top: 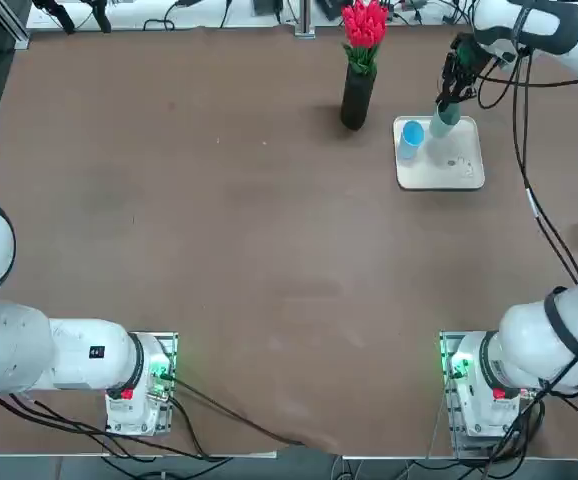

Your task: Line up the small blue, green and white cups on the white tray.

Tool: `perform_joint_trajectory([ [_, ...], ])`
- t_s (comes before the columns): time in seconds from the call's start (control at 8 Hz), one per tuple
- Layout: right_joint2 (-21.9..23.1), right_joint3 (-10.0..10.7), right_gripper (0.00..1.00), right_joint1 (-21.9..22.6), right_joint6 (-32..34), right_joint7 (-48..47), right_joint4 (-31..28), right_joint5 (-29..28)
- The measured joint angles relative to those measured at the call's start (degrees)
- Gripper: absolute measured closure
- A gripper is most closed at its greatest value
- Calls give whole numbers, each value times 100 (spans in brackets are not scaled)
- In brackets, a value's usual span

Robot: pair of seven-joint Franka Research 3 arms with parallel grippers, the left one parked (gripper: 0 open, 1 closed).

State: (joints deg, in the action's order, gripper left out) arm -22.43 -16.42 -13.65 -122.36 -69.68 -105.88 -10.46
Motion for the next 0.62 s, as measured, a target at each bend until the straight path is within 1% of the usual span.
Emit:
perform_joint_trajectory([
  [0.25, -114, 58, 97, -19, -5, -227, 30, -2],
  [0.62, -396, 57, 97, 7, -74, -311, 28, -2],
])
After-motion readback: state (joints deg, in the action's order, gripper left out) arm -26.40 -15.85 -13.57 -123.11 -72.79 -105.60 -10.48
